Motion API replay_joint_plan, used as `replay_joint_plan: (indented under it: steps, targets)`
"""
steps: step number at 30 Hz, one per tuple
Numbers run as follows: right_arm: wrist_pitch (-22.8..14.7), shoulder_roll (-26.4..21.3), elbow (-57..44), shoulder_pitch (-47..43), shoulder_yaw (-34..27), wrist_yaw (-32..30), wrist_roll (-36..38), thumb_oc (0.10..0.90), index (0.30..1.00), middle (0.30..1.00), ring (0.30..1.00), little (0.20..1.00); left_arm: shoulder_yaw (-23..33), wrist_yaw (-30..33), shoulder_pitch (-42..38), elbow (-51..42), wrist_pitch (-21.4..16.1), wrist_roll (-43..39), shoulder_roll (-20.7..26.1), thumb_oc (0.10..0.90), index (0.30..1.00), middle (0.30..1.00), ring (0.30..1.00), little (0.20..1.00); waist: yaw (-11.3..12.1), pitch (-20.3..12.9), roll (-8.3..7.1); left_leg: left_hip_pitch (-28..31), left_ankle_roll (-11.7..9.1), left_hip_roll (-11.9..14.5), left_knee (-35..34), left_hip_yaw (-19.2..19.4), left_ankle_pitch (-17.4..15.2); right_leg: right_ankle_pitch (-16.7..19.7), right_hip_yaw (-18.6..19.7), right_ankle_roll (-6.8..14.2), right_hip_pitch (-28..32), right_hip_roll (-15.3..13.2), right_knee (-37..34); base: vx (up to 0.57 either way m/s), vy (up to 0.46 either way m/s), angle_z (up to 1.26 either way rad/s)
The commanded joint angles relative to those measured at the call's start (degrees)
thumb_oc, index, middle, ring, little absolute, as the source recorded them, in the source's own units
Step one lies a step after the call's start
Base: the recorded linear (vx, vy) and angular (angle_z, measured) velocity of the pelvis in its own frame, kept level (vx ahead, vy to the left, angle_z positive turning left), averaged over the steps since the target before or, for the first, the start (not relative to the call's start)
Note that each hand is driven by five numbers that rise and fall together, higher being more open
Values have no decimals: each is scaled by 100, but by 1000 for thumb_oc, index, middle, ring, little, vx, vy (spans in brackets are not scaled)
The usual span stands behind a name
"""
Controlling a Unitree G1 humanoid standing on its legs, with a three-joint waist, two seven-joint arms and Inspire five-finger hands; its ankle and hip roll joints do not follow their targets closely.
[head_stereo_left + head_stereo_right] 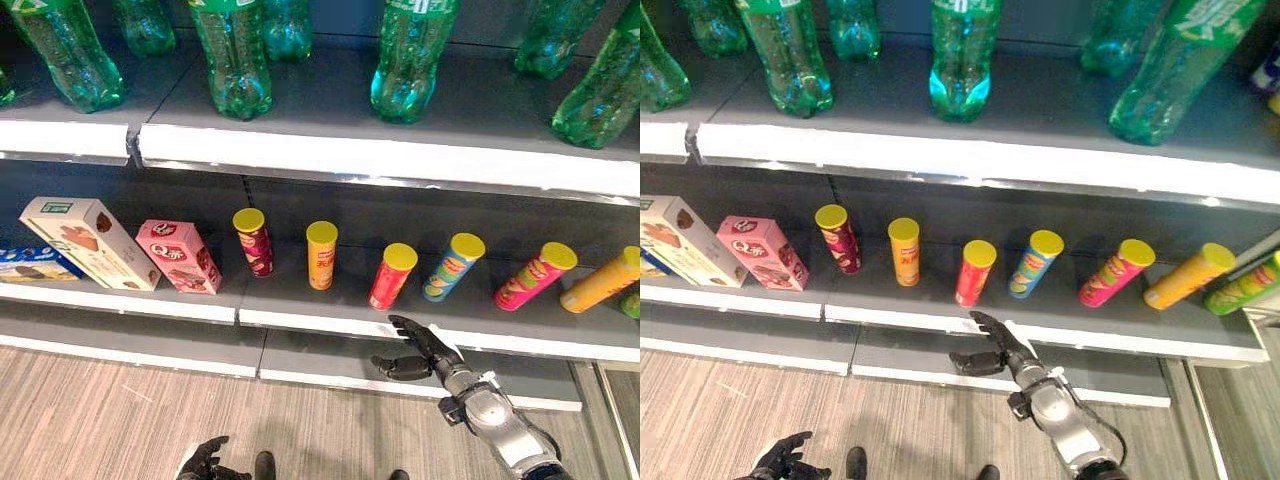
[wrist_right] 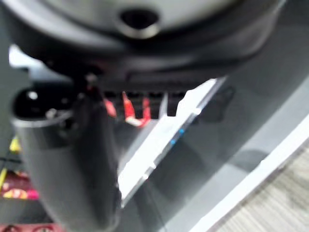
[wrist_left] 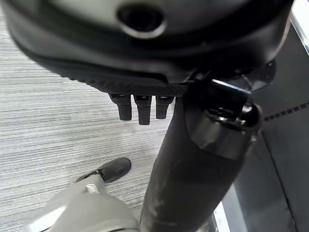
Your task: Put the goods on the table back onto the shelves and tidy them up.
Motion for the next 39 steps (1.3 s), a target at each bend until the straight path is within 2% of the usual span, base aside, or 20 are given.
replay_joint_plan:
  steps: [1, 12, 22, 39]
  targets:
    - [-442, -124, -109, -632, -139, -268, -46, 800, 900, 900, 900, 900, -62, 131, -308, 65, -169, -82, 344, 800, 900, 900, 900, 900, 171, 29, -3, 222, -379, 317, 19, 267, -327, -24, -55, 524, 256, -535, 244, 69, -23, 2]
    - [-376, -129, 327, -943, -127, -398, 13, 800, 900, 900, 900, 900, -102, 140, -305, 112, -191, -151, 377, 800, 900, 900, 900, 900, 247, 104, 15, 113, -371, 299, 19, 209, -300, -24, -67, 521, 176, -551, 256, 0, 0, 0]
    - [-336, -190, 580, -1055, -407, -637, 99, 800, 900, 900, 900, 900, -63, 181, -255, 121, -171, -230, 413, 800, 900, 900, 900, 900, 280, 136, 18, 94, -357, 291, 19, 205, -312, -36, -72, 521, 178, -553, 238, 6, -2, 1]
    - [-263, -302, 1687, -2127, -206, -892, 134, 800, 900, 900, 900, 900, -215, 154, -219, 36, -235, -391, 507, 800, 900, 900, 900, 900, 495, 228, 77, -35, -354, 276, 19, 108, -253, -43, -132, 521, 107, -568, 257, 0, 0, 2]
